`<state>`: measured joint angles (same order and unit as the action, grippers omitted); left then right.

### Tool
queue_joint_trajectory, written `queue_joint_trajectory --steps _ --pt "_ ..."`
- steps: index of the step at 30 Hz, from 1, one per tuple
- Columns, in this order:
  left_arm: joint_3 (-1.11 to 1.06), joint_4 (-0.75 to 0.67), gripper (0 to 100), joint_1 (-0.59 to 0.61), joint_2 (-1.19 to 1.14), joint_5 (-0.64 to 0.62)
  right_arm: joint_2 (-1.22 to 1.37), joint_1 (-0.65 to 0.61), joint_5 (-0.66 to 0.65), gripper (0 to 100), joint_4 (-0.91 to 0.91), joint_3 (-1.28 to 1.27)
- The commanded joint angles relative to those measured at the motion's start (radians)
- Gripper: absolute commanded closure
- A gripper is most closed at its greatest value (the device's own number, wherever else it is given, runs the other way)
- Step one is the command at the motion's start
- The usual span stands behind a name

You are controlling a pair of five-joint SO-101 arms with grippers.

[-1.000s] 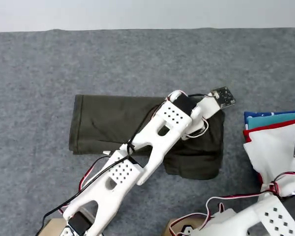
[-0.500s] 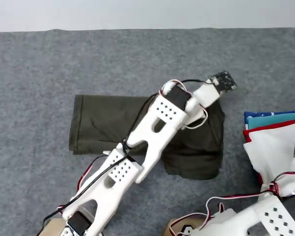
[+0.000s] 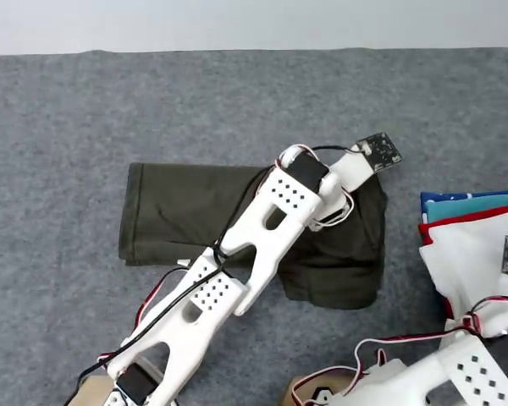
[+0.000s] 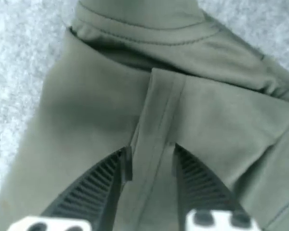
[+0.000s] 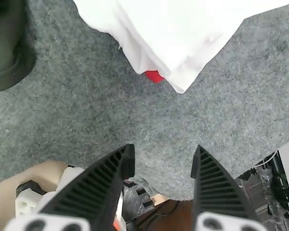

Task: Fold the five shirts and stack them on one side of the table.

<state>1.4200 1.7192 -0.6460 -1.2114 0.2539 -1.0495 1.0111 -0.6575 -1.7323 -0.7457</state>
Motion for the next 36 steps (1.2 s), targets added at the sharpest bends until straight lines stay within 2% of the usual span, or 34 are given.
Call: queue_joint_trajectory --steps 1,7,14,25,36 --pt "0.058 0.029 84 -0.02 0.006 0.0 -0.015 0.01 -0.006 80.1 -0.007 0.006" --pt "0.038 0.018 86 -0.034 -0.04 0.0 -0.015 0.01 -0.005 80.1 -0.004 0.006" --pt "0.044 0.02 100 -0.034 -0.057 0.002 -0.015 0.01 -0.003 80.1 -0.001 0.003" --pt "0.14 0.017 100 -0.005 0.005 0.002 -0.015 0.01 -0.003 80.1 -0.004 0.003" --pt "0.142 -0.029 100 0.083 -0.066 -0.003 -0.015 0.01 -0.003 80.1 -0.005 0.003"
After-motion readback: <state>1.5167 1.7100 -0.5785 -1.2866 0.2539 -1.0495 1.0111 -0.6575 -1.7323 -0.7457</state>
